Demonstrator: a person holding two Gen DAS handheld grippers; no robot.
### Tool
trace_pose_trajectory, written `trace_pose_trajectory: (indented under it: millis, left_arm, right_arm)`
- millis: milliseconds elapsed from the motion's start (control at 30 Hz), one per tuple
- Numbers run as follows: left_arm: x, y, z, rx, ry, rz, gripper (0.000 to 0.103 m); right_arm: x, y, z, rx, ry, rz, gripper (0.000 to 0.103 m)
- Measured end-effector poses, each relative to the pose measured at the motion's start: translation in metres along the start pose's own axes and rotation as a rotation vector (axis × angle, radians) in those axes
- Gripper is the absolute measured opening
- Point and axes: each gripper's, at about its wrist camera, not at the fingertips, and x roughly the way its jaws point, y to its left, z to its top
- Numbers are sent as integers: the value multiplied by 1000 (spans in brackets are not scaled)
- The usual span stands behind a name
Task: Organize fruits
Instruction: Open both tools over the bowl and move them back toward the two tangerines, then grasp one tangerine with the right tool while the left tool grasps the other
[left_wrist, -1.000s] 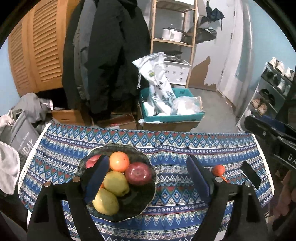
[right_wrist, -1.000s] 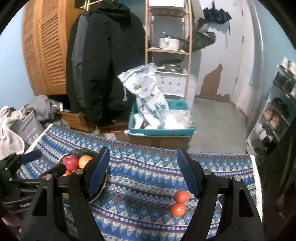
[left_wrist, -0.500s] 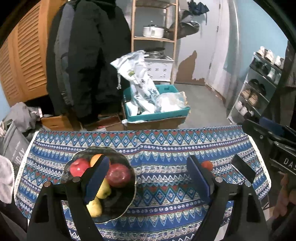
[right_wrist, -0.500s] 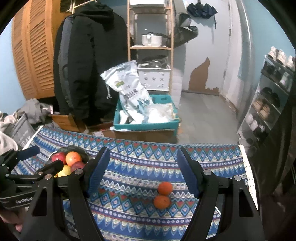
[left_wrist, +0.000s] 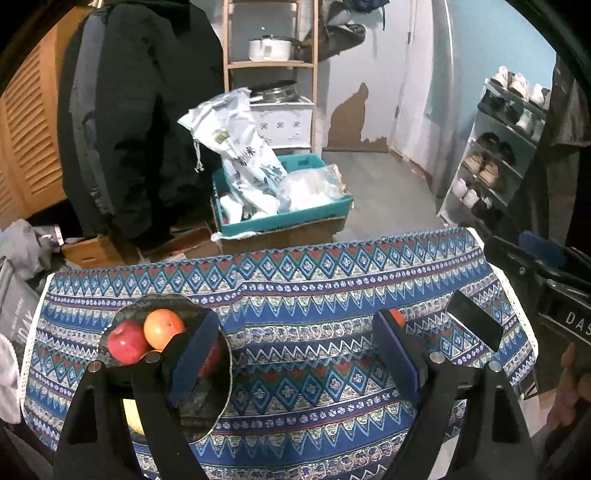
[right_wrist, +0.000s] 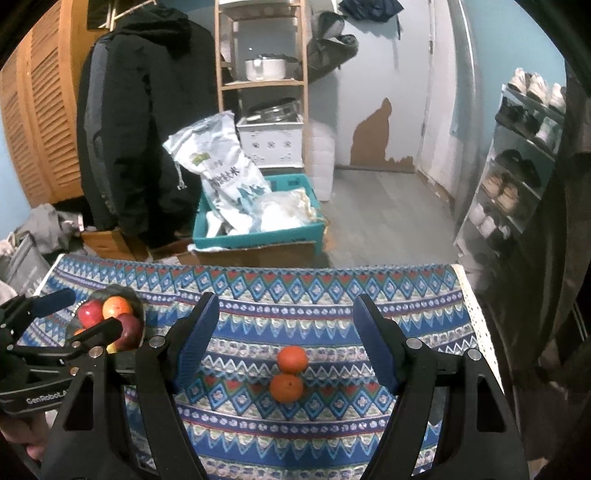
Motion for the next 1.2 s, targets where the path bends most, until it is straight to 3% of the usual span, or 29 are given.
trace_pose_trajectory:
  millis: [233,767,1200]
  left_arm:
    - [21,-8,-3,17,42,0,87]
    - [82,-4,-27,8,165,28,87]
    - [121,5,-54,-21,260,29,87]
  right_arm:
    - [15,-11,-9,7,45,-11,75]
    - [103,-25,-57,49,280,-15,75]
    - [162,-18,-102,19,456,38,75]
